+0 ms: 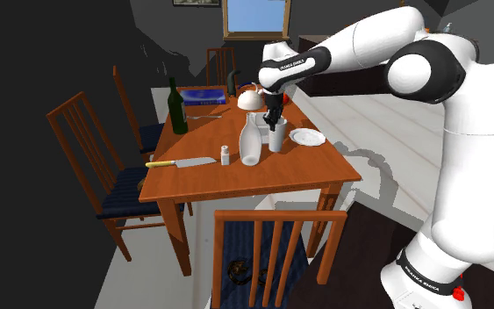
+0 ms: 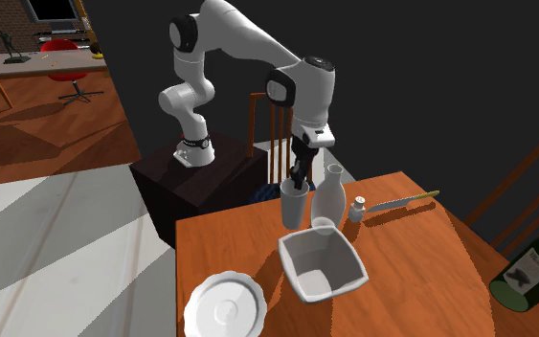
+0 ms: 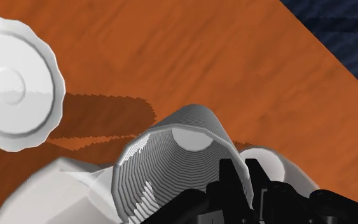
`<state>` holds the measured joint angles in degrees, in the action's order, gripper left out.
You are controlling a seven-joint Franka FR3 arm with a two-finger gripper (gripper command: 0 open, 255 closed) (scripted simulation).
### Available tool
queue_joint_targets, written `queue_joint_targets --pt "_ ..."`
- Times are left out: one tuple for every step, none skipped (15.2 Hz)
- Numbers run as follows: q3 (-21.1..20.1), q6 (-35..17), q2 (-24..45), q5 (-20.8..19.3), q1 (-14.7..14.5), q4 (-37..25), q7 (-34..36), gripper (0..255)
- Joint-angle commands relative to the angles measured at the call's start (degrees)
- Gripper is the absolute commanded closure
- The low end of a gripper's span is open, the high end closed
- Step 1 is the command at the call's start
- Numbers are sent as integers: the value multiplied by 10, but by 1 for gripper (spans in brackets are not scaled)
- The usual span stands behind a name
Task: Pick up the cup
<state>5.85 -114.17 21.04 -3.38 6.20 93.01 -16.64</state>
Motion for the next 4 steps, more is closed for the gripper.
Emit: queue_joint_targets --pt "0 15 -5 0 0 -9 -1 255" --pt "0 22 -7 0 0 -15 -2 255" --pt "0 23 -7 0 0 -15 -2 255" --pt "0 23 -7 0 0 -15 -2 255"
